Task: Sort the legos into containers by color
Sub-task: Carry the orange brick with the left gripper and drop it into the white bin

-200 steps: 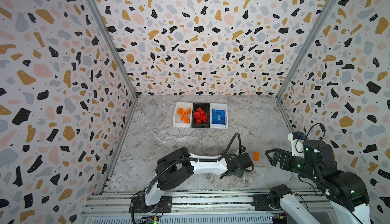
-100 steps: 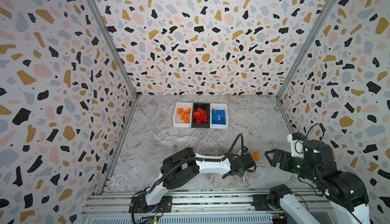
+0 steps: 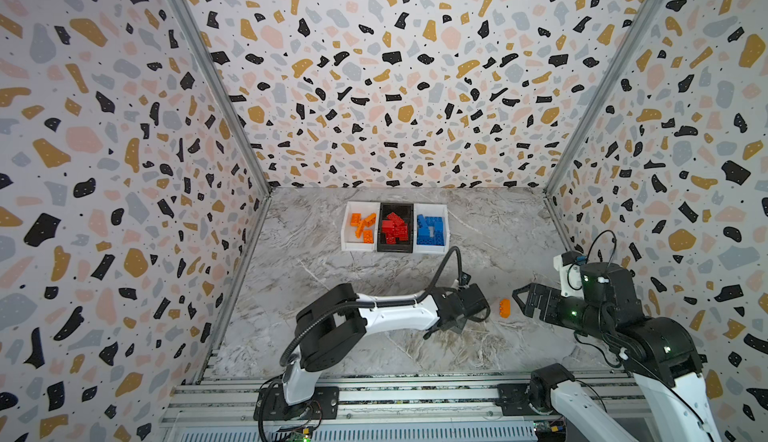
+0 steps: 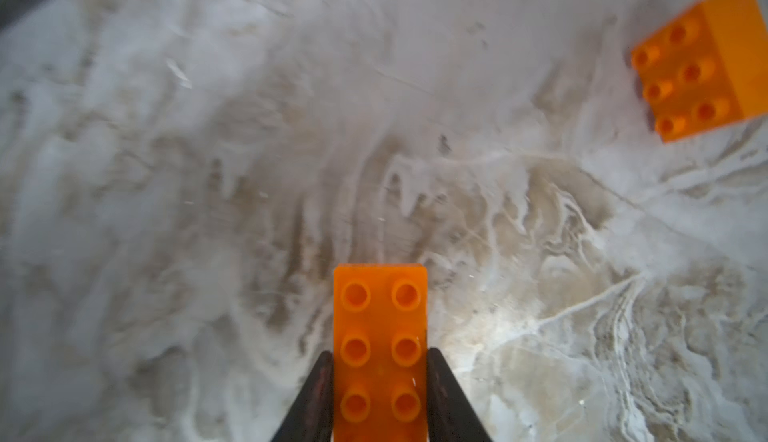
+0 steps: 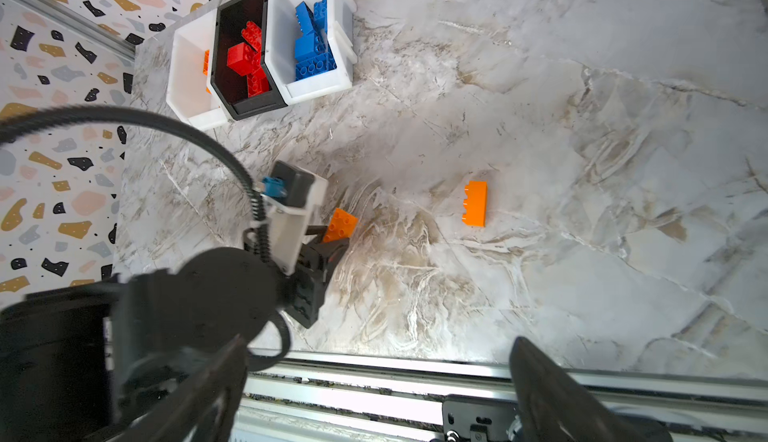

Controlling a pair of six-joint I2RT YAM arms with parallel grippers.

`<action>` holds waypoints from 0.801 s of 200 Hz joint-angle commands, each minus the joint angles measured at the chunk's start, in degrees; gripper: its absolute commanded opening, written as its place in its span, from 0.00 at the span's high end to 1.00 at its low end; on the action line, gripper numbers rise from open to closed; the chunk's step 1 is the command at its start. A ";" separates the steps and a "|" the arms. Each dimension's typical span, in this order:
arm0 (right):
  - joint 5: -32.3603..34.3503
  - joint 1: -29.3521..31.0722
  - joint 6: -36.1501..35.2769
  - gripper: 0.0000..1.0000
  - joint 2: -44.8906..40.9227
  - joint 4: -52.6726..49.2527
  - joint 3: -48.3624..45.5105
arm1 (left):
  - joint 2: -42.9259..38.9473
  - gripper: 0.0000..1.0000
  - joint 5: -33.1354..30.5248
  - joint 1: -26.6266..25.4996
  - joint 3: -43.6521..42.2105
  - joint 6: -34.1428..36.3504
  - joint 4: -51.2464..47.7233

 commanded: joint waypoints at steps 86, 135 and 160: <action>-6.72 -0.18 -2.59 0.01 19.30 21.31 1.50 | -10.52 0.71 -2.39 33.81 1.57 14.79 -4.85; -5.19 -0.08 -3.16 0.01 29.10 25.12 6.84 | 0.69 0.71 2.04 44.99 11.42 15.23 -2.71; -4.66 -0.09 -2.49 0.01 32.66 26.43 7.59 | 6.71 0.70 3.89 47.60 18.38 15.45 -3.33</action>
